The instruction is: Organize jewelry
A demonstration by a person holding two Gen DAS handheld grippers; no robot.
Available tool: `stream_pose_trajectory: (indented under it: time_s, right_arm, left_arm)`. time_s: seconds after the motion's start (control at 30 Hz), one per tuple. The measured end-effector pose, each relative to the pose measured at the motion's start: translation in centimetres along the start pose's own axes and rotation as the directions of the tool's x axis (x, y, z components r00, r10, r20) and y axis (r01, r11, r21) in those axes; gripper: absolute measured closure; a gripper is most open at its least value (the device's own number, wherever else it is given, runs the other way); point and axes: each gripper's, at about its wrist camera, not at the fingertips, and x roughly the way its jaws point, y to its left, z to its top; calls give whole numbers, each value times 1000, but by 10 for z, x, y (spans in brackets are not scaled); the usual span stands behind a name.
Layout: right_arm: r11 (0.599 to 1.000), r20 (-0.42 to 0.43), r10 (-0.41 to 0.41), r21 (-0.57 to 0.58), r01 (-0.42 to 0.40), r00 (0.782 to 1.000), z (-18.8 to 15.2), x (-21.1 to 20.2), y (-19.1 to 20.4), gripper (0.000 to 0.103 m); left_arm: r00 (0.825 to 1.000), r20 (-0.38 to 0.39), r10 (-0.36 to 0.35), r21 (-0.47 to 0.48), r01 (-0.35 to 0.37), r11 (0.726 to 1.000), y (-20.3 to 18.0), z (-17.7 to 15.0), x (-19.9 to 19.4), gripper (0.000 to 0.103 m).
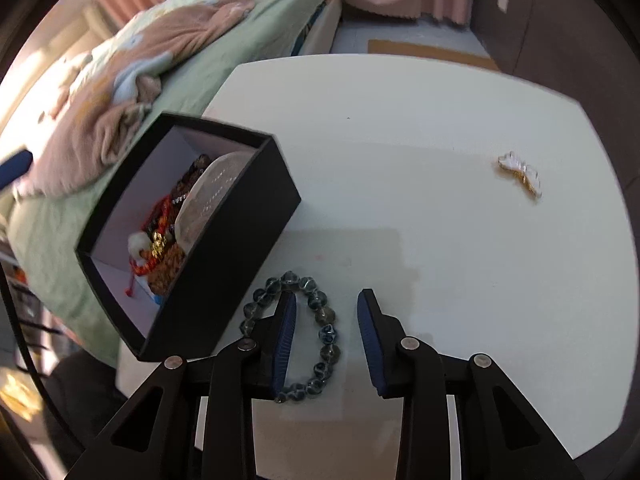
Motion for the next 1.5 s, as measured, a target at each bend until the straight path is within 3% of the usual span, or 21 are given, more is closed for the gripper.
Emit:
stream_pose_trajectory:
  time_s: [0.07,0.1,0.27,0.4,0.53,0.67,0.8,0.93,1.03,1.07,1.13,1.2,1.3,1.33,1.37,1.4,1.43,1.5]
  right_arm:
    - [996,13,-63,-59,64,998,-3,-1,6,80]
    - [996,16,-65,-68,66,998,-4,-2,6,89]
    - [999,24,-29,25,28,999,-4,-11,-15,91]
    - [984,154,66,151,-89,986,-1,-40,-44,91]
    - [950,303,189,185,-252,934,-3,-70,-57,91]
    - [918,418,296,124,-377,859,-5,-91,-46,91]
    - [881,442,399,59,-470,803,0,-92,-23,91]
    - [855,419,468,8,-518,778,4,-86,4,91]
    - [841,337,499,35,-540,798,11,-68,17,90]
    - [847,314,488,55,-528,815,11,-62,18,89]
    - [863,298,457,79,-499,838,10,-61,13,79]
    - [871,327,428,101,-481,843,4,-69,0,62]
    - [887,368,380,115,-447,849,-4,-81,-22,50]
    - [900,371,350,121,-418,860,-6,-84,-29,48]
    - [917,362,311,127,-377,879,-7,-84,-33,37]
    - [939,338,253,141,-315,907,-5,-80,-38,32]
    - [950,311,207,162,-267,928,-6,-77,-44,32]
    - [942,282,206,203,-268,937,-8,-73,-62,32]
  left_arm:
    - [1000,1,2,-8,-2,1000,3,0,-2,23]
    - [1000,1,0,-12,0,1000,5,0,-2,23]
    - [1000,-1,1,-16,-1,1000,8,0,-4,23]
    - [1000,7,10,-13,-10,1000,10,2,-8,23]
    - [1000,18,15,-21,-14,1000,10,5,-12,23]
    - [1000,13,16,-12,-16,1000,7,4,-11,23]
    - [1000,6,21,1,-21,1000,3,3,-9,23]
    - [1000,9,29,4,-29,1000,3,3,-10,23]
    - [999,13,35,6,-35,999,4,3,-11,23]
    - [999,16,37,6,-37,999,4,3,-12,23]
    - [999,17,38,3,-38,999,5,3,-12,23]
    - [999,18,35,-5,-35,999,5,3,-10,23]
    - [999,11,31,-12,-31,999,3,2,-4,23]
    - [1000,4,28,-11,-27,1000,2,1,1,23]
    - [1000,-3,24,-11,-24,1000,0,-1,5,23]
    - [1000,-16,18,-7,-18,1000,-4,-3,11,23]
    - [1000,-25,13,-2,-13,1000,-7,-4,16,23]
    - [999,-42,4,12,-4,1000,-15,-8,25,23]
